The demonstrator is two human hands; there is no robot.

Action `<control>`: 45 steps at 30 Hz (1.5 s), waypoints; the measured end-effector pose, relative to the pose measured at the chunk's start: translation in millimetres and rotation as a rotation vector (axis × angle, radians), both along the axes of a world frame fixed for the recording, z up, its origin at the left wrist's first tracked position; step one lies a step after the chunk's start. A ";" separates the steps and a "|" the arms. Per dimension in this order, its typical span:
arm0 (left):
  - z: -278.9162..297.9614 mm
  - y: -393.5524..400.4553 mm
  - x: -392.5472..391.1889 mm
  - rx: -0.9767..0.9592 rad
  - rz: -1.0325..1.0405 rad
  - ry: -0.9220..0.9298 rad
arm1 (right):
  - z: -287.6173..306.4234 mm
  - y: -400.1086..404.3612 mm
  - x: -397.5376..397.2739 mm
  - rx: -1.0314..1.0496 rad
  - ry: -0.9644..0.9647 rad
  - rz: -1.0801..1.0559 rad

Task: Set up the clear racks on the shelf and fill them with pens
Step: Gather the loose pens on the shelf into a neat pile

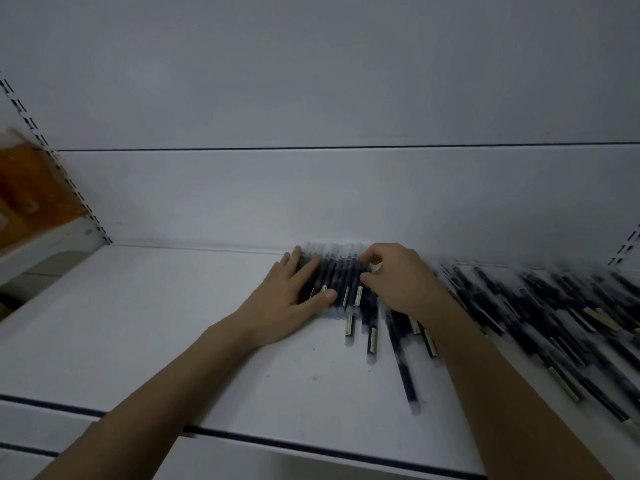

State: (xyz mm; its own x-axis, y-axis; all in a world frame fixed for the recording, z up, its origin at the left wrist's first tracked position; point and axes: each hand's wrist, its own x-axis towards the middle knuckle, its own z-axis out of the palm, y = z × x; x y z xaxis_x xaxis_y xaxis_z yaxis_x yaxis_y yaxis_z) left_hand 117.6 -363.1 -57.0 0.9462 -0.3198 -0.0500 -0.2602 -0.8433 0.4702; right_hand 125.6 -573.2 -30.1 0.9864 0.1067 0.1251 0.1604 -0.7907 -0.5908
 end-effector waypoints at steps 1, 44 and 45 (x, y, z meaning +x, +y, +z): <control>0.2 -3.8 0.6 0.015 -0.002 0.008 | 0.5 -0.7 -0.2 0.004 0.005 -0.003; -18.5 -15.2 9.2 -0.071 -0.292 -0.343 | -0.4 74.8 -96.3 -0.281 0.044 -0.387; -18.2 -15.6 9.5 -0.077 -0.294 -0.344 | -1.8 73.1 -97.6 -0.291 0.038 -0.395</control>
